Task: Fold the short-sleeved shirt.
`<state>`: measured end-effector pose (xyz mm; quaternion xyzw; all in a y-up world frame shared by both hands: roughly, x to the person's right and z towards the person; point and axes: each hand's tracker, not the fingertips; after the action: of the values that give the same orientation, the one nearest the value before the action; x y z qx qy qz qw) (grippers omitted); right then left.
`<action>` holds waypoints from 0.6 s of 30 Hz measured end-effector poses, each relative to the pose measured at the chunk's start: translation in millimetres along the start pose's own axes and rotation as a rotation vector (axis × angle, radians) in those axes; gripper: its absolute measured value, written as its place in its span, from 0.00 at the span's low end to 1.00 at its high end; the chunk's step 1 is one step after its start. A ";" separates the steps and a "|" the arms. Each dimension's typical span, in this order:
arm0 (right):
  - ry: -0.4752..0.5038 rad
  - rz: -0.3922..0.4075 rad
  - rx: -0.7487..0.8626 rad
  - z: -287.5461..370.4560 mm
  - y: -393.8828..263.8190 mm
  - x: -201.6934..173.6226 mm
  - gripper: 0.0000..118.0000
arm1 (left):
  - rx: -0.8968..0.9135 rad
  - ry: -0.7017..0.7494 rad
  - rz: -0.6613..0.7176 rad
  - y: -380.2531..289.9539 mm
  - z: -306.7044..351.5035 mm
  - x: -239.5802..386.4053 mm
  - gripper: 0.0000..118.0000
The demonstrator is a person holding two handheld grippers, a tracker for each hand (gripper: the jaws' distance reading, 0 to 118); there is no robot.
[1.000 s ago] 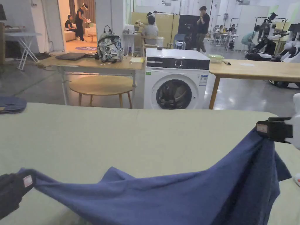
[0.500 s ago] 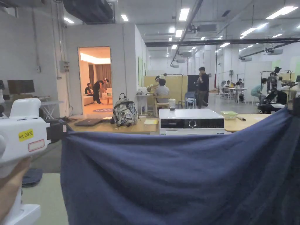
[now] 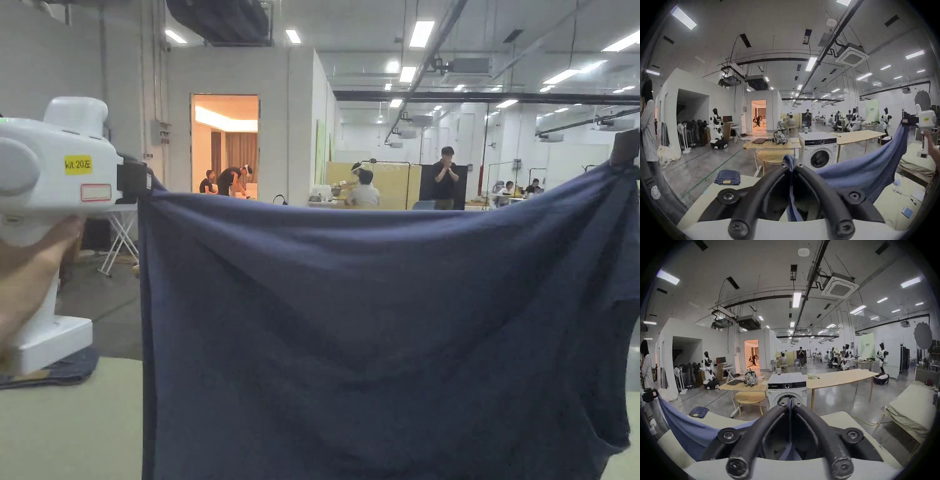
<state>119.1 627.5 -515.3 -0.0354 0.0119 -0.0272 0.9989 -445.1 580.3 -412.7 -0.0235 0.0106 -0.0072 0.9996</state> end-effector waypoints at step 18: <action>0.118 0.022 -0.155 83.2 -182.3 21.4 0.00 | -0.149 -0.131 0.134 -181.6 43.5 -4.4 0.00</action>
<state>132.9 450.6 -419.8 -0.1108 0.0733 -0.0173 0.9910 -451.0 401.0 -360.5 -0.0974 -0.0525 0.0622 0.9919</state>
